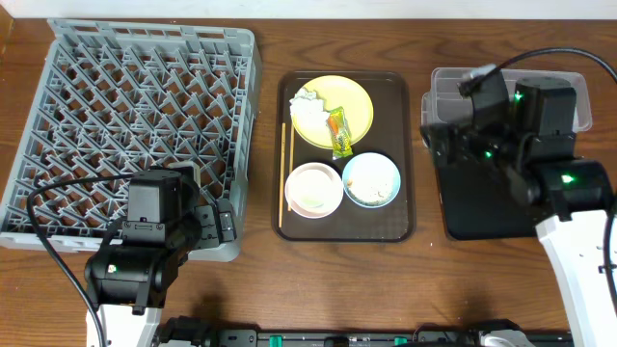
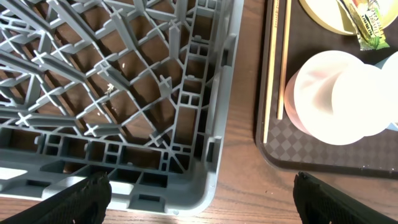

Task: Sort waste into correct bins and load items into the dishwasher
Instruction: 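Reach the right gripper to the yellow plate and grasp the white tissue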

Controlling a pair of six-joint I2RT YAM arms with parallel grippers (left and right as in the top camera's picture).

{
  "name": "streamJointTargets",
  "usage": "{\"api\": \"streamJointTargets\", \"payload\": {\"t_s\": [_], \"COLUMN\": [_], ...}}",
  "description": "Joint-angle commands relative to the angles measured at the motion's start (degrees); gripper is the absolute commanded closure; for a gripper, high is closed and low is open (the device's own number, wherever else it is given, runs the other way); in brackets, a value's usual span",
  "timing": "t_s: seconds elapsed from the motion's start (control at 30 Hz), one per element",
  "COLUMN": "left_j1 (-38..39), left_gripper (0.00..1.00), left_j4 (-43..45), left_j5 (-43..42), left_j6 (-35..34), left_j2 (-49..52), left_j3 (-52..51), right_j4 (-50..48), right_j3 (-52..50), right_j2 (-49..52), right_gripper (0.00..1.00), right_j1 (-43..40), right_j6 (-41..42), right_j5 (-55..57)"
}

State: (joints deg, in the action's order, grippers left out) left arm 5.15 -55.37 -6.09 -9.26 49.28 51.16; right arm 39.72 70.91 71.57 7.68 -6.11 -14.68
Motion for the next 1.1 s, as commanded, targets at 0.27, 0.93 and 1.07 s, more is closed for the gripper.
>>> {"api": "streamJointTargets", "payload": {"t_s": [0.27,0.93,1.07], "left_j1": [0.17,0.17,0.17], "left_gripper": [0.06,0.06,0.06], "left_j4": [0.74,1.84,1.79], "left_j5": [-0.55,-0.59,-0.59], "left_j6": [-1.6,-1.57,-1.6], "left_j2": [-0.09,-0.04,-0.04], "left_j3": [1.68,1.68,1.68], "right_j4": [-6.84,-31.08,-35.06], "right_j3": [13.79,15.76,15.76], "right_j2": [20.72,53.22,53.2], "right_gripper": [0.01,0.24,0.3], "right_j1": [18.84,23.1,23.04], "right_j6": [0.28,4.81,4.79], "right_j5": [4.13,8.81,8.83]}}
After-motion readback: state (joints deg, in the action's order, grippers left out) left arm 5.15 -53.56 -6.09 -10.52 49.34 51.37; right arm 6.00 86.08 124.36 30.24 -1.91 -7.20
